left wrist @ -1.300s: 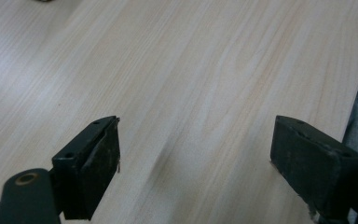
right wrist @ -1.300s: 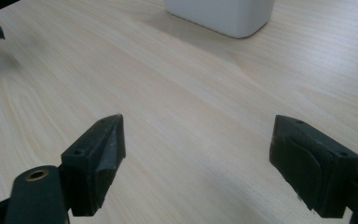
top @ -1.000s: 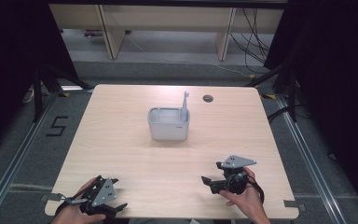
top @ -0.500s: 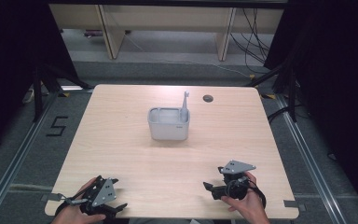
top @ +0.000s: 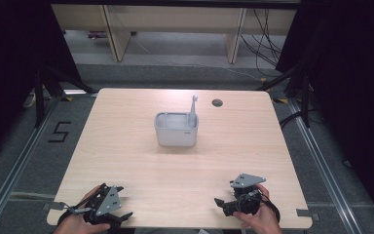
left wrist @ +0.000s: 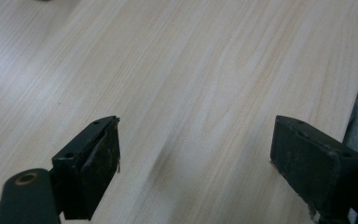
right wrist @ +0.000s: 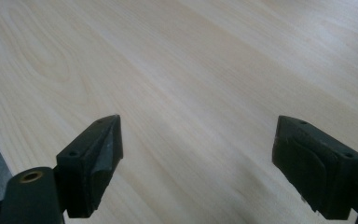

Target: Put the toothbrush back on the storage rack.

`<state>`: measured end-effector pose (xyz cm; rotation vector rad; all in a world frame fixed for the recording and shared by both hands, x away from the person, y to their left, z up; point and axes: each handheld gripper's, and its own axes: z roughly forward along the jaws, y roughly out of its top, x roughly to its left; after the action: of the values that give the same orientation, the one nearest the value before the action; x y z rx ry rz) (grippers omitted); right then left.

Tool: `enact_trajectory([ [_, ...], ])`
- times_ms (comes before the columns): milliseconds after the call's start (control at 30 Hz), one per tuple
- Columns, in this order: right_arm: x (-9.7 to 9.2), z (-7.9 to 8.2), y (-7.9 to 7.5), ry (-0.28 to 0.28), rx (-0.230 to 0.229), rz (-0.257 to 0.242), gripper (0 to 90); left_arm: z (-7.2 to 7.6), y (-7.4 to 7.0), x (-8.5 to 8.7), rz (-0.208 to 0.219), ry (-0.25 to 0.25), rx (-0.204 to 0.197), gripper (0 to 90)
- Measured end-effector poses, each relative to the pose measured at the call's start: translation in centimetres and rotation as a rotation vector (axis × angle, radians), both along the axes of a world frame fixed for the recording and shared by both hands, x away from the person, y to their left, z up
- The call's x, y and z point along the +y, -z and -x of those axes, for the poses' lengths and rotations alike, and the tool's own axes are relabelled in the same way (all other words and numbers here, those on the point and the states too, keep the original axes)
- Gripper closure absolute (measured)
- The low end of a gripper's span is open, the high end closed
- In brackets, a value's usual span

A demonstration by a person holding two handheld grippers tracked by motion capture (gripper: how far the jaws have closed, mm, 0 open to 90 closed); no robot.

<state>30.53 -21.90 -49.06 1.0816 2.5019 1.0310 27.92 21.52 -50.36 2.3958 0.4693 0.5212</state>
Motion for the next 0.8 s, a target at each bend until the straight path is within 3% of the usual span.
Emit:
enact_trajectory([
  [67,-0.1,0.1,0.1,-0.003,-0.005,0.012,17.1,0.0,-0.1,0.1,-0.015,0.006,-0.003,15.5],
  [100,0.0,0.3,0.3,0.002,-0.014,0.000,17.1,0.0,0.0,0.0,0.000,0.001,0.000,15.5],
  [300,-0.4,0.6,0.2,0.001,0.001,0.018,17.2,0.0,-0.1,0.1,-0.018,0.006,-0.002,15.5],
  [400,-0.4,0.9,0.3,-0.025,-0.026,0.022,17.5,0.0,0.0,0.0,-0.014,0.006,0.002,15.5],
  [467,-0.4,1.2,0.2,-0.007,-0.005,0.025,17.4,0.0,0.0,0.0,-0.016,0.005,-0.001,15.5],
  [800,-0.4,1.2,0.3,-0.007,-0.005,0.031,17.4,-0.1,-0.1,0.1,-0.019,0.007,-0.004,15.5],
])
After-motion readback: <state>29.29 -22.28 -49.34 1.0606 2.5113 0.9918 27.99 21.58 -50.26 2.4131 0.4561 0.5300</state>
